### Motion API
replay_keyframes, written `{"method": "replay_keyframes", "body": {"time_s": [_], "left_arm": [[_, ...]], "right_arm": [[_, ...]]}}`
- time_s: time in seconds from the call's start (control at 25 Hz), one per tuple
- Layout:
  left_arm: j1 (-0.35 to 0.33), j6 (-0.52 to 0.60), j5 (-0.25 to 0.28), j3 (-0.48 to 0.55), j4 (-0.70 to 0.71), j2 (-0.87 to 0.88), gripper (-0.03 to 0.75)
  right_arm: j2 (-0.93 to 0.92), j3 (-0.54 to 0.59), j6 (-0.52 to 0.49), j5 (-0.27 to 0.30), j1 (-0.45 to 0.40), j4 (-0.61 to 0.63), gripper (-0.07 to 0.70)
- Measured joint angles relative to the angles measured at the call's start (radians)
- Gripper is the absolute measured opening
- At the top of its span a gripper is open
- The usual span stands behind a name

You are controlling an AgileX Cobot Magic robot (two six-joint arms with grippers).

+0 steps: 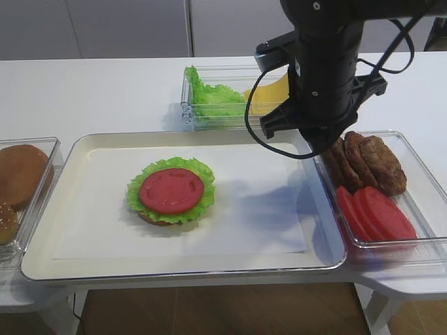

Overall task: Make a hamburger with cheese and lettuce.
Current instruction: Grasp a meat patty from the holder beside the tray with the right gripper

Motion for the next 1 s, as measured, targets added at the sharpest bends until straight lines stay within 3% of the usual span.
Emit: {"method": "replay_keyframes", "body": {"time_s": [0.4, 1.0], "left_arm": [[0.000, 0.000, 0.000, 0.000, 0.000, 0.000, 0.358], [0.000, 0.000, 0.000, 0.000, 0.000, 0.000, 0.358]], "right_arm": [[0.000, -0.002, 0.004, 0.008, 0.000, -0.002, 0.113], [-0.054, -0.039, 0.018, 0.022, 0.000, 0.000, 0.111]]}}
